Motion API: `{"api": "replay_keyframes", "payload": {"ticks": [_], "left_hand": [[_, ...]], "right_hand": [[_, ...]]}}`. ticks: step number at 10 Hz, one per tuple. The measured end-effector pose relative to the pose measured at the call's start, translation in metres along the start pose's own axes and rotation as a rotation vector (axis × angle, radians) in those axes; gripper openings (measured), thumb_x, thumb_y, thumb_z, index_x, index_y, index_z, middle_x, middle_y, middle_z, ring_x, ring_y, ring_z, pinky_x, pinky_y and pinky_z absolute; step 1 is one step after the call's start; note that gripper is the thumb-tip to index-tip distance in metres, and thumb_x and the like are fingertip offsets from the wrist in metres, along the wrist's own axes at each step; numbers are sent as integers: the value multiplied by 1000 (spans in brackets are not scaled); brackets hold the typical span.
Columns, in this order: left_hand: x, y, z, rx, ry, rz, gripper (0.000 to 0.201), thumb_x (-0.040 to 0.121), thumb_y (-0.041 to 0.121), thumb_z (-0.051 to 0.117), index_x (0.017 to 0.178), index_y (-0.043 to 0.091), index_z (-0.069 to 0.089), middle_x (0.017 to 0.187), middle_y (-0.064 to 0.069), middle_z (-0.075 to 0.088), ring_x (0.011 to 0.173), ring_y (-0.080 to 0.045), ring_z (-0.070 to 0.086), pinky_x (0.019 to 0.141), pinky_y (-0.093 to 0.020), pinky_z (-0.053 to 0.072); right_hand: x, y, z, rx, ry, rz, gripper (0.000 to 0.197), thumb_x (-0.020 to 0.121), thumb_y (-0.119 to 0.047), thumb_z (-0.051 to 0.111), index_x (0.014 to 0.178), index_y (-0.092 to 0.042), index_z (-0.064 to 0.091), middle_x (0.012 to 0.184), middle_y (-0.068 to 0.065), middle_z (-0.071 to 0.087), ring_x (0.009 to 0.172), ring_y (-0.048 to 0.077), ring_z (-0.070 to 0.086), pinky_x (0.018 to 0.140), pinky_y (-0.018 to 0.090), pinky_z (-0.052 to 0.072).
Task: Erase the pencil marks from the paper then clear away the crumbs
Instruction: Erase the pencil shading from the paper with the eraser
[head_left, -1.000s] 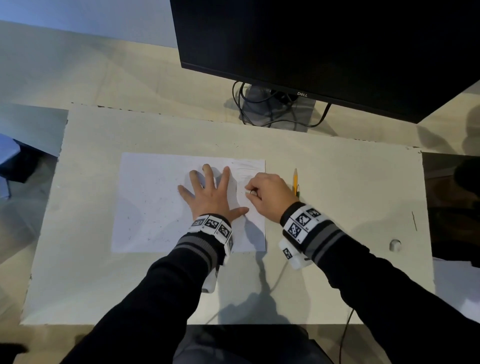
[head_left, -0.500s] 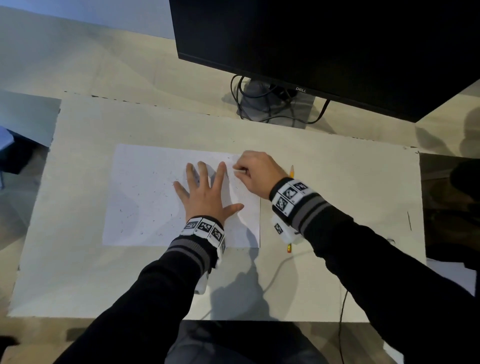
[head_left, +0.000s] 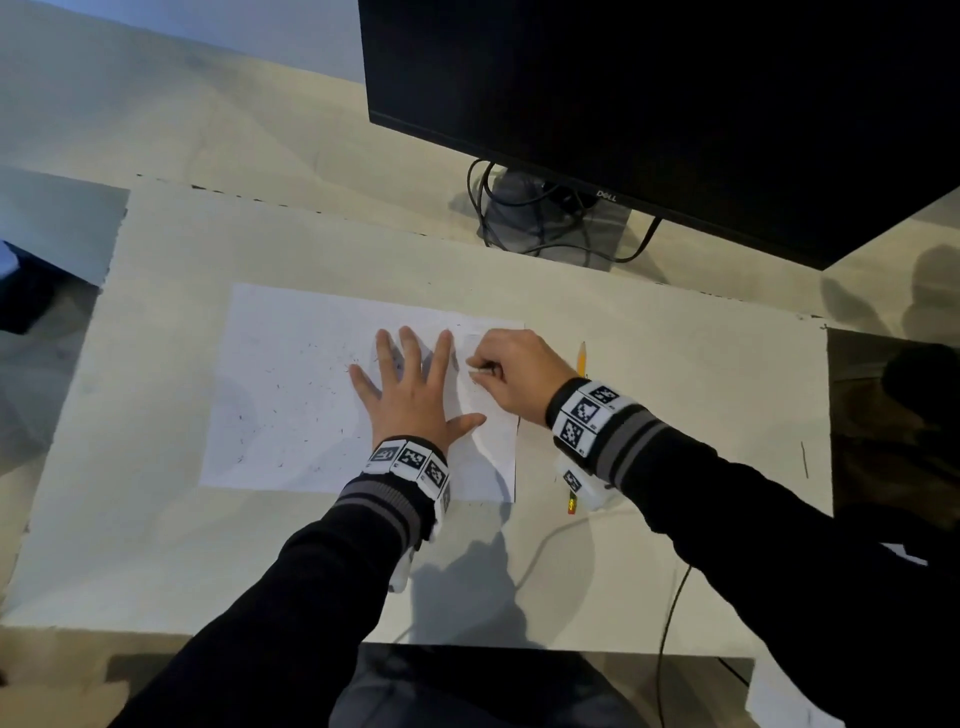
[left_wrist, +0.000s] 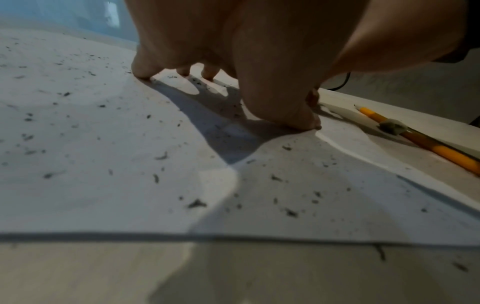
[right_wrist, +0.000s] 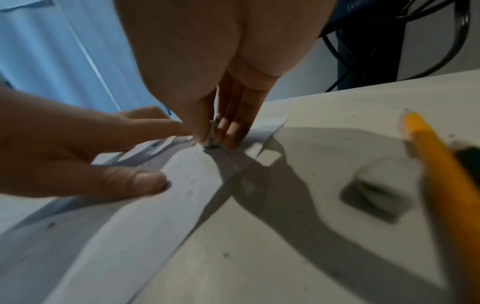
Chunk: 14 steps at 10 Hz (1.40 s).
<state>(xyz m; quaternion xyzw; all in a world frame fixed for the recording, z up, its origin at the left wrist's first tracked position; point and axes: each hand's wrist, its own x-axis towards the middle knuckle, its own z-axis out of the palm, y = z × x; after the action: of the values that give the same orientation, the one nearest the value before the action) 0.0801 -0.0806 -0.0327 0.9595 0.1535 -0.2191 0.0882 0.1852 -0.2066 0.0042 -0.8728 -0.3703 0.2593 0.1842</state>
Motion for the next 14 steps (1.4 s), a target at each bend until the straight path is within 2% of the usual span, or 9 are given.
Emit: {"api": "replay_keyframes", "payload": {"ticks": [1,2,4,5,7,9,11,12,14], "left_hand": [[-1,0,0,-1,-1,-3,109,79,85,36,151,31,-25,163,-14,-12,148,-42,-14,113,-70,11],[0,0,-1,-7,-3,-12,109,79,85,38,151,33,-25,162,-14,-12,148,-42,-14,114,-70,10],[3,1,-5,2,-36,-20,110,77,86,40,151,35,-24,162,-12,-11,148,-42,-13,113,-70,12],[3,1,-4,11,-32,-21,110,77,86,39,151,35,-24,162,-13,-9,148,-42,-12,112,-70,13],[4,1,-8,-11,-74,-21,111,78,85,42,151,36,-25,162,-11,-13,148,-42,-15,112,-71,10],[4,0,-7,-18,-78,-22,110,77,85,42,151,37,-24,162,-11,-14,148,-41,-16,112,-71,9],[4,0,-6,-20,-65,-19,110,77,85,42,151,37,-24,162,-11,-14,148,-41,-16,112,-71,9],[4,0,-5,-9,-60,-19,110,77,86,40,150,37,-25,162,-11,-14,148,-40,-16,112,-71,10],[4,0,-5,-18,-49,-21,109,76,86,42,151,39,-22,162,-10,-12,148,-41,-13,112,-71,11]], "right_hand": [[9,-3,-9,-42,-38,10,9,91,-18,64,90,-11,69,88,-2,61,81,17,57,78,35,52],[26,-6,-11,-39,75,58,8,91,-17,65,86,-10,68,87,0,60,78,18,57,74,35,52],[12,-10,-12,-69,-79,-8,10,91,-20,65,92,-12,72,89,-4,61,80,14,57,76,31,52],[23,-4,-17,-88,9,48,12,92,-22,65,90,-11,72,88,-2,61,80,16,58,76,32,52],[-2,-8,-10,-40,-78,59,8,90,-19,67,87,-14,71,85,-4,64,78,13,59,74,27,50],[8,3,-5,24,129,154,9,89,-19,68,84,-12,71,82,-3,64,76,13,58,76,32,53],[6,1,-15,-16,12,115,8,89,-20,69,90,-14,74,85,-7,64,73,6,56,69,20,47],[18,5,-12,26,155,145,9,89,-20,69,86,-12,72,83,-4,63,74,10,56,74,25,50],[-10,5,-9,-8,-2,100,5,88,-18,69,89,-13,71,86,-3,65,78,12,59,76,29,52]]}}
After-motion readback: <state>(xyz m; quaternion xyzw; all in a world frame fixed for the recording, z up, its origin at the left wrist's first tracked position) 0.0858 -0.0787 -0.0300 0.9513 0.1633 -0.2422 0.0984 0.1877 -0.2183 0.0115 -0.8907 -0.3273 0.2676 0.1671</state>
